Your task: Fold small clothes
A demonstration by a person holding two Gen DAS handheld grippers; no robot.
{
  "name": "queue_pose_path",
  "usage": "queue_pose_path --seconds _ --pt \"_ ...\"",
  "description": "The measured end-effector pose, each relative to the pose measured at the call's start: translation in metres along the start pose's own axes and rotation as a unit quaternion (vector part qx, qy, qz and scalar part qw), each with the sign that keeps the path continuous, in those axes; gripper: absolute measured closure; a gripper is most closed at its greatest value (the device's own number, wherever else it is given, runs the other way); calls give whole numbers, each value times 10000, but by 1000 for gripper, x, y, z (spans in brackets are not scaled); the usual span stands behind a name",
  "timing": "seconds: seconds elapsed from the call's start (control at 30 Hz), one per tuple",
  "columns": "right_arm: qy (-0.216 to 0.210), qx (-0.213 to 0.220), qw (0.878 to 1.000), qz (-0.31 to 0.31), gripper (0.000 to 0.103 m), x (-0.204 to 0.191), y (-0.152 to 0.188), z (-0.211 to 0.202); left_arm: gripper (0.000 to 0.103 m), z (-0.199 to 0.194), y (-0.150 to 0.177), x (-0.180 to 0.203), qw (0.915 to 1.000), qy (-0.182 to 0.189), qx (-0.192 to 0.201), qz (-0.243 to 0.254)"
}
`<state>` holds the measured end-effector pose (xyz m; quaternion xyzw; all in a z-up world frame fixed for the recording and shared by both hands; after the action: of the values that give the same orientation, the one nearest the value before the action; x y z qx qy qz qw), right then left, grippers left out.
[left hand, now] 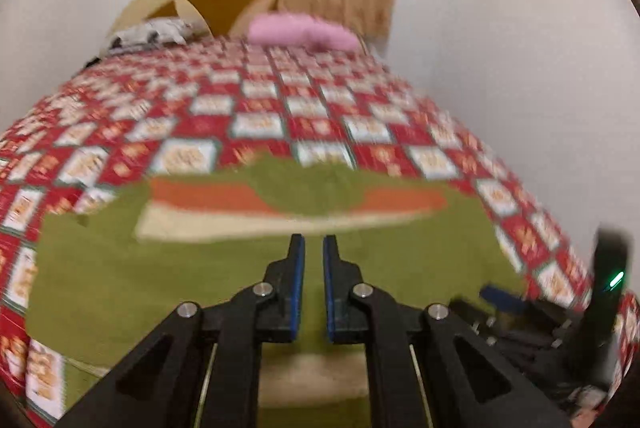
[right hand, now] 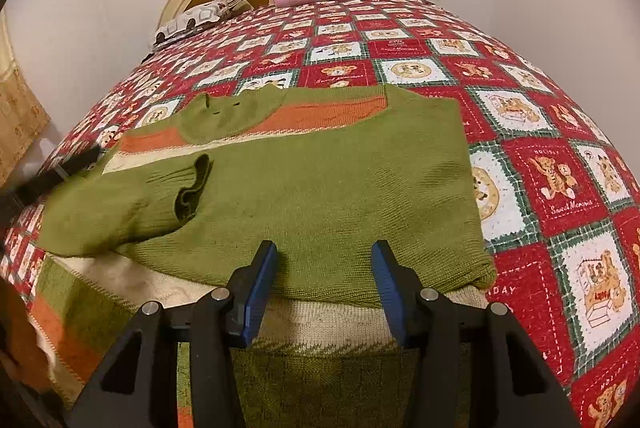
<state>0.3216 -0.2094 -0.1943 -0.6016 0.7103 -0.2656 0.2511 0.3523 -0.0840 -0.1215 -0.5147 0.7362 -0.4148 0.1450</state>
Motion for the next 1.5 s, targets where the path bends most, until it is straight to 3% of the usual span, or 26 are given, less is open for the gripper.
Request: queue_pose_path --seconds 0.13,0.17,0.2,0.27,0.3,0.37,0.43,0.57,0.67,0.73,0.83,0.87,0.9,1.0,1.27,1.4,1.5 --pt "-72 2 10000 66 52 0 0 -1 89 -9 31 2 9991 64 -405 -74" --pt "-84 2 9999 76 52 1 0 -1 78 -16 36 -2 9990 141 -394 -162" --pt "-95 5 9999 89 52 2 0 -1 60 -28 41 -11 9989 146 -314 -309" --pt "-81 24 9999 121 53 3 0 -3 36 -54 48 -37 9983 -111 -36 -565" --pt "-65 23 9999 132 53 6 -2 -2 33 -67 52 -53 9971 -329 124 -677" --pt "-142 20 9998 141 53 1 -7 -8 33 -85 60 -84 9925 -742 303 -921" --pt "-686 104 9972 289 53 -21 -20 -21 33 -98 71 -114 9851 -1002 427 -1328" --pt "-1077 23 9942 20 53 -77 -39 -20 33 -104 93 -152 9594 -878 605 -2612" --pt "-930 -283 9942 -461 53 -112 -36 6 33 -105 102 -159 9485 -840 673 -2979" --pt "-645 -585 9937 -709 52 -127 -27 29 33 -105 102 -157 9473 -798 740 -3012" --pt "-397 -333 9944 -920 53 -140 -27 33 29 -103 102 -154 9484 -787 713 -2988" --pt "-376 -328 9942 -957 58 -140 -26 34 27 -103 102 -154 9485 -750 721 -2991" --pt "-319 -297 9942 -983 74 -140 -27 34 25 -101 100 -156 9481 -718 737 -3007" --pt "-457 -310 9944 -905 87 -140 -32 28 25 -101 101 -161 9463 -689 758 -3067" --pt "-242 1303 9851 -1095 87 -134 -116 -80 25 -103 103 -164 9451 -660 782 -3104" --pt "-63 1572 9824 -1009 87 -101 -141 -111 25 -102 103 -164 9455 -676 771 -3091" --pt "242 1554 9824 -1005 87 -68 -140 -108 25 -102 103 -165 9459 -692 759 -3077"
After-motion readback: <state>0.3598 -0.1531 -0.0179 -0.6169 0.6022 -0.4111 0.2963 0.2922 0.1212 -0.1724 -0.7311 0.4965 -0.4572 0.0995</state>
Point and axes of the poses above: each gripper's, at about its wrist camera, not at the fingertips, and z roughly the way its jaws point, x to its right, y to its underside, the point moved 10 cm from there along z, roughly the way its jaws point, and after that the axes turned 7 degrees about y, right-handed, at the moved point
